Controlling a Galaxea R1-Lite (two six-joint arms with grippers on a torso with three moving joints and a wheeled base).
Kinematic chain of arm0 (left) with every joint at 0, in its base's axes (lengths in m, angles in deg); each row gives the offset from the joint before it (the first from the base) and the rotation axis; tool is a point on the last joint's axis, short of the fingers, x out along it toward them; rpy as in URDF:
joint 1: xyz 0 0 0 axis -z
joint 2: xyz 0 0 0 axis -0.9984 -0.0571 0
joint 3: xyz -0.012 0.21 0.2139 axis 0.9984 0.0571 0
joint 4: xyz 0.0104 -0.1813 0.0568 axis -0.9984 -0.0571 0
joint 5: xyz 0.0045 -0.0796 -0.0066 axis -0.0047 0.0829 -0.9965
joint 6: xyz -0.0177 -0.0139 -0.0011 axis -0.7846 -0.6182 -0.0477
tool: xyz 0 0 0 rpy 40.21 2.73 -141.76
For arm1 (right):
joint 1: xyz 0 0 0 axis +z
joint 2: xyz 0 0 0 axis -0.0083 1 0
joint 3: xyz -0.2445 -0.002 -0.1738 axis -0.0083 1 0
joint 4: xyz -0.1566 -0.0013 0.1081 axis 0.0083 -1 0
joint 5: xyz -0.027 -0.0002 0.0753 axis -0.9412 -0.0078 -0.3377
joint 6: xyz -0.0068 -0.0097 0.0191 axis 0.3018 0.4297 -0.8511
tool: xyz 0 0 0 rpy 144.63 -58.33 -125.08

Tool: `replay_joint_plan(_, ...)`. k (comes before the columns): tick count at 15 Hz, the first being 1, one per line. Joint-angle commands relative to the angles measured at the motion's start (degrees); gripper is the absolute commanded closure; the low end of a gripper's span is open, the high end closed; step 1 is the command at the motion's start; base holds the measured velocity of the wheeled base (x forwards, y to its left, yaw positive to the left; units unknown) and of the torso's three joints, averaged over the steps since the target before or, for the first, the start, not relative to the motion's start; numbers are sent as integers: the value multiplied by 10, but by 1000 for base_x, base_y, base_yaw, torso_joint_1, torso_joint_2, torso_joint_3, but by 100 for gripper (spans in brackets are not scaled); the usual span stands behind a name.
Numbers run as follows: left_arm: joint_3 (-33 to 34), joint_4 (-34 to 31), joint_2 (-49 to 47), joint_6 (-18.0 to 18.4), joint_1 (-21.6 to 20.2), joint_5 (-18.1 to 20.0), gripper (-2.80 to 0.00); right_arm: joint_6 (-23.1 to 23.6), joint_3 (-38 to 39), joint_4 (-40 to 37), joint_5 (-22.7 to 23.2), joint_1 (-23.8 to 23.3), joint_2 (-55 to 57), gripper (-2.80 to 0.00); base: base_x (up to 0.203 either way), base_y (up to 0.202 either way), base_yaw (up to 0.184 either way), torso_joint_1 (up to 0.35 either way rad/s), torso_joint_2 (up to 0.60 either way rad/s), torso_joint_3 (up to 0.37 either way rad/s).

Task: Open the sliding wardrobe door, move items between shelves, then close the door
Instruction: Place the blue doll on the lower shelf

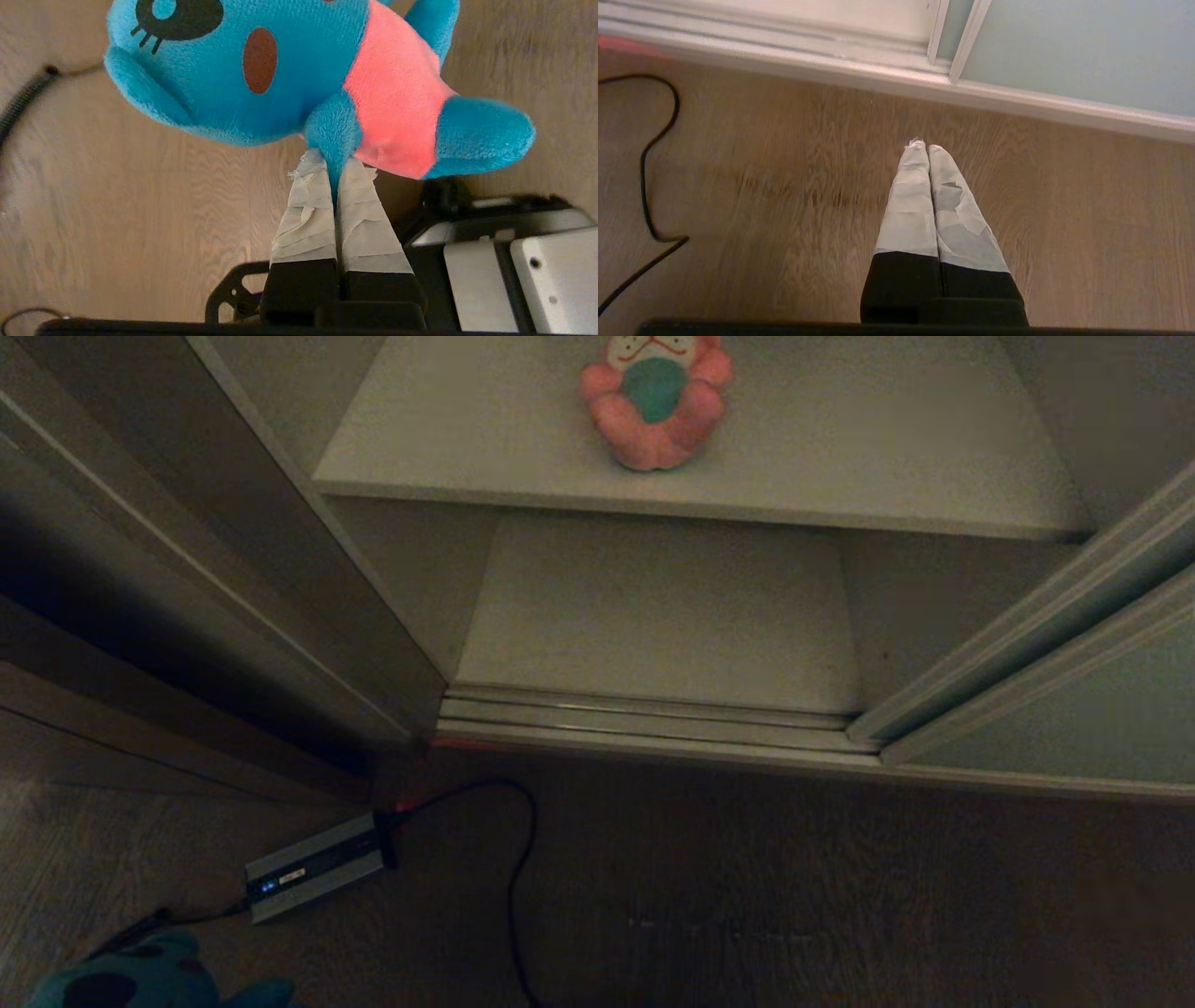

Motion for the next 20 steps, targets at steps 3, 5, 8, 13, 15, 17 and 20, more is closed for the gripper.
replay_joint_plan(3,11,-3,-3,0,12,-5,0,0,2,0,0,0,0,0,0,0,0,2,0,-191)
replay_joint_plan(5,15,-3,-3,0,14,-5,0,0,3,0,0,0,1,0,0,0,0,6,3,-197)
replay_joint_plan(8,20,-3,-4,2,14,0,0,0,2,0,0,0,0,0,0,0,0,3,2,-198)
replay_joint_plan(13,32,-2,-21,6,15,3,0,0,3,0,1,0,1,0,0,0,0,0,2,-198)
replay_joint_plan(15,33,0,-39,7,16,10,0,0,3,0,0,0,0,0,0,0,0,2,-1,-195)
replay_joint_plan(17,34,7,-68,15,18,22,0,0,3,0,0,0,1,0,0,0,0,3,6,-198)
replay_joint_plan(20,28,41,-137,24,21,68,0,0,2,0,1,0,0,0,0,0,0,6,7,-111)
